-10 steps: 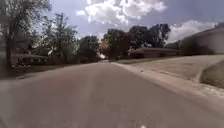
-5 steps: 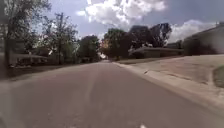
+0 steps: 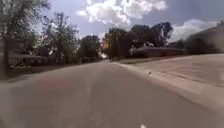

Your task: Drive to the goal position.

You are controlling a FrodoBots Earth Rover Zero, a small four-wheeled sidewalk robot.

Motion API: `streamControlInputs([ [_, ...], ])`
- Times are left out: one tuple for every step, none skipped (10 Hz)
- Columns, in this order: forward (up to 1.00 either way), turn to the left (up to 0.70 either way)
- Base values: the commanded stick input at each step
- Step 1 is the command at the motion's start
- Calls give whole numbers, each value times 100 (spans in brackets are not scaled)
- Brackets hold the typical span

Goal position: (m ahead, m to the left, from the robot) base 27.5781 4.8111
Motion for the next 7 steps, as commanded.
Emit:
streamControlInputs([
  [70,0],
  [70,0],
  [70,0],
  [70,0],
  [70,0],
  [70,0],
  [70,0],
])
